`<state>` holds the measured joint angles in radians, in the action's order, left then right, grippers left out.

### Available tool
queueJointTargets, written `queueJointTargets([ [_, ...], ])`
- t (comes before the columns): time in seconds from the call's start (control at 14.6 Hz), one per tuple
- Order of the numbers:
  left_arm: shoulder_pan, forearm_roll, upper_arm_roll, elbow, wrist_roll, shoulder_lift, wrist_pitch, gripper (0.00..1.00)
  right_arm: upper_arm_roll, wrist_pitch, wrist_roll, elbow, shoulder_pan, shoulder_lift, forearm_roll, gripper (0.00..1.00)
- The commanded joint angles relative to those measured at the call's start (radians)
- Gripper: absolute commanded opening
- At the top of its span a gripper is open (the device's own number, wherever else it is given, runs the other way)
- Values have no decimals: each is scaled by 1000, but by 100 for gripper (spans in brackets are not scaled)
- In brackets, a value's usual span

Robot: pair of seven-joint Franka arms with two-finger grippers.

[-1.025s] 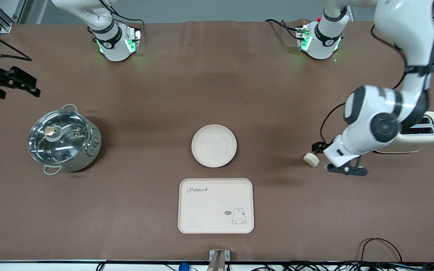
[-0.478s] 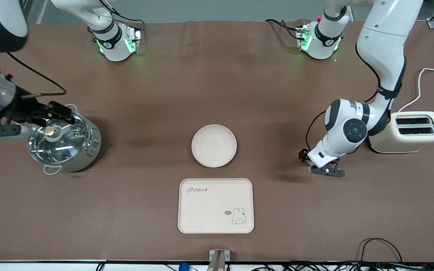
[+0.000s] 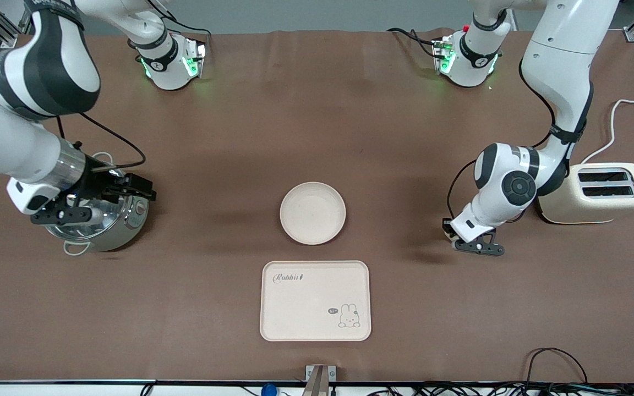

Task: Place bun in plate and plate on tray
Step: 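Lower the bun into the plate while the right gripper reaches the rim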

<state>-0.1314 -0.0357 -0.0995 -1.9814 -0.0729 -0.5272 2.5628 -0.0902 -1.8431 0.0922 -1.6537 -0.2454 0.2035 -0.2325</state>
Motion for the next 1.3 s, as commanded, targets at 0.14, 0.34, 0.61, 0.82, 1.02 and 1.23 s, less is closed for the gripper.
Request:
queueJointTargets([
  [0.14, -60, 24, -144, 194, -354, 29, -244, 0, -8, -158, 148, -72, -132, 30, -19, 100],
  [0.34, -250, 17, -137, 352, -642, -100, -263, 0, -6, -292, 208, -150, -182, 46, -19, 100],
  [0.61, -387, -26, -131, 533, -876, -272, -262, 2, -8, -514, 398, -216, -329, 141, -19, 100],
  [0.82, -390, -42, -131, 538, -883, -284, -253, 69, -6, -634, 432, -216, -386, 223, -19, 100],
  [1.02, -389, -107, -131, 538, -883, -275, -254, 100, -8, -697, 434, -216, -417, 284, -19, 100],
  [1.23, -369, -153, -131, 538, -863, -243, -276, 100, -8, -719, 434, -215, -440, 318, -19, 100],
])
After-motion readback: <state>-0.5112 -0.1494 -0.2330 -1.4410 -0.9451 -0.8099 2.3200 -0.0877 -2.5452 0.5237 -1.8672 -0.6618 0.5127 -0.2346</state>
